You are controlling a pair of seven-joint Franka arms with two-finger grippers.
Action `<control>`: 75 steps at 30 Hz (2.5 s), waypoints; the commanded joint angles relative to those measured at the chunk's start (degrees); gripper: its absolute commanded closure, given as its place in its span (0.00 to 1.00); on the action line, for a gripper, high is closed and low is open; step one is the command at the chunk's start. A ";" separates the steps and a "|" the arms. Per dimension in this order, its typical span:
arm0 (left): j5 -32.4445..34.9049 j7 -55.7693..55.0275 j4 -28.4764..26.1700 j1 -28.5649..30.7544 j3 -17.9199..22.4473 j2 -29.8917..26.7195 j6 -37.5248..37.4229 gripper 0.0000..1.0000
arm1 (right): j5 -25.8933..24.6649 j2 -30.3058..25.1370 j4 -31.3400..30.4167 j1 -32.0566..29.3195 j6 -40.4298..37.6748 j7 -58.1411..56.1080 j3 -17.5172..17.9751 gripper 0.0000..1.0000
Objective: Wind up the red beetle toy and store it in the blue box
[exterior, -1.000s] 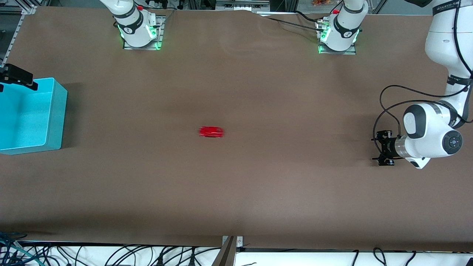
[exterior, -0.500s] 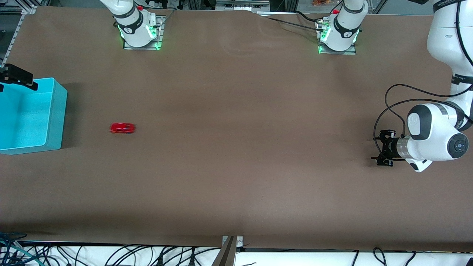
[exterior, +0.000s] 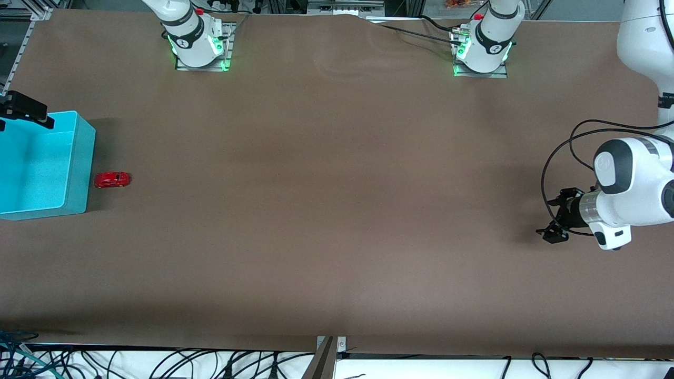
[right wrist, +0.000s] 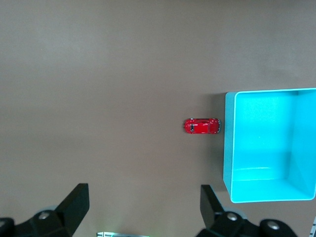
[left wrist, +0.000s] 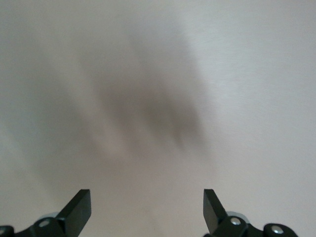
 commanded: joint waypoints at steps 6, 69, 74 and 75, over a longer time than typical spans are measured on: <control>-0.27 12.67 4.01 -0.07 0.24 -4.25 -6.10 0.00 | 0.61 0.04 0.90 -0.07 -0.59 -0.98 -0.03 0.00; 3.33 52.93 18.08 -1.30 -0.20 -6.45 -15.42 0.00 | 0.34 2.85 0.64 -0.07 -0.77 9.22 -0.03 0.00; 3.33 52.93 17.99 -2.00 -0.12 -6.36 -15.42 0.00 | -1.59 3.12 0.73 0.02 -0.86 9.22 -0.03 0.00; 3.33 52.93 18.08 -2.01 -0.12 -6.36 -15.42 0.00 | -1.68 3.12 0.73 0.02 -0.86 9.22 -0.03 0.00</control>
